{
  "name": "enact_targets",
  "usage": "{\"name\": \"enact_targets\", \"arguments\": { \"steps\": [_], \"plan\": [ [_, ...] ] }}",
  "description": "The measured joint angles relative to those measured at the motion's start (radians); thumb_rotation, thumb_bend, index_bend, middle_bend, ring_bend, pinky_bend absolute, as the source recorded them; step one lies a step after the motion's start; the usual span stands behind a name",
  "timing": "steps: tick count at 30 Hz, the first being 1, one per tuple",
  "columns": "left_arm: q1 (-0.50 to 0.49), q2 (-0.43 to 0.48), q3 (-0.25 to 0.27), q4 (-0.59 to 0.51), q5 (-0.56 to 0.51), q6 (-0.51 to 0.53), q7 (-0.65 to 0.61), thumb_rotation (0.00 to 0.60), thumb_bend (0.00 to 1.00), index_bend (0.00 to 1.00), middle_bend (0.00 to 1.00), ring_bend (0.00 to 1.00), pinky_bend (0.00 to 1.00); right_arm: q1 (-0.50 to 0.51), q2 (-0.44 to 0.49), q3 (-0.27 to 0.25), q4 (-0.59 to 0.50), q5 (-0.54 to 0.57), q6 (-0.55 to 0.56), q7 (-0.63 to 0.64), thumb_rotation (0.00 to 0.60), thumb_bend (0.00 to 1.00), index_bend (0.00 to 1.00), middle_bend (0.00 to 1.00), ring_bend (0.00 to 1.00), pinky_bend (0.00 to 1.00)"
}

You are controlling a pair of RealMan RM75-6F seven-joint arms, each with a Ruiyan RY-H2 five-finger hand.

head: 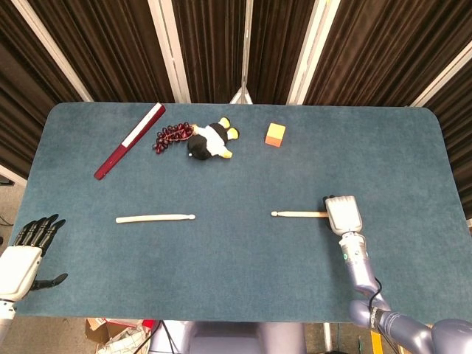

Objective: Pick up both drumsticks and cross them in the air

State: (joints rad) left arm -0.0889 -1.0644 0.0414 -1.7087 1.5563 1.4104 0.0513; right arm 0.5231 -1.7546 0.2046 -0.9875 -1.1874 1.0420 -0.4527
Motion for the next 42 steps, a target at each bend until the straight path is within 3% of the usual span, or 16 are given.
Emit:
{"name": "enact_targets", "arguments": {
  "steps": [16,26,29,34,37,42],
  "plan": [
    [0.001,-0.001,0.002,-0.004,0.003,0.004,0.005,0.600,0.05,0.00,0.00,0.00,0.00,-0.015,0.037,-0.020,-0.047,-0.050,0.038,0.078,0.600,0.51,0.81,0.64,0.83,0.87],
    [-0.020,0.016,-0.019,-0.062,-0.012,-0.012,0.030,0.600,0.05,0.01,0.00,0.00,0.02,-0.017,0.088,-0.003,-0.125,-0.122,0.110,0.240,0.600,0.52,0.82,0.65,0.83,0.87],
    [-0.053,0.032,-0.049,-0.101,-0.032,-0.039,0.069,0.600,0.07,0.07,0.02,0.07,0.17,-0.022,0.107,0.002,-0.148,-0.142,0.136,0.298,0.600,0.52,0.82,0.65,0.83,0.87],
    [-0.119,0.038,-0.110,-0.125,-0.080,-0.089,0.170,0.600,0.16,0.19,0.26,0.61,0.77,-0.031,0.133,0.009,-0.175,-0.160,0.164,0.346,0.600,0.52,0.82,0.65,0.84,0.87],
    [-0.177,0.023,-0.153,-0.119,-0.138,-0.142,0.253,0.600,0.23,0.25,0.39,0.77,0.92,-0.032,0.139,0.012,-0.184,-0.162,0.170,0.354,0.600,0.52,0.82,0.65,0.84,0.87],
    [-0.282,-0.044,-0.210,-0.091,-0.280,-0.254,0.395,0.600,0.28,0.34,0.45,0.85,0.98,-0.033,0.153,0.009,-0.196,-0.172,0.176,0.357,0.600,0.52,0.82,0.65,0.84,0.87]
  ]
}}
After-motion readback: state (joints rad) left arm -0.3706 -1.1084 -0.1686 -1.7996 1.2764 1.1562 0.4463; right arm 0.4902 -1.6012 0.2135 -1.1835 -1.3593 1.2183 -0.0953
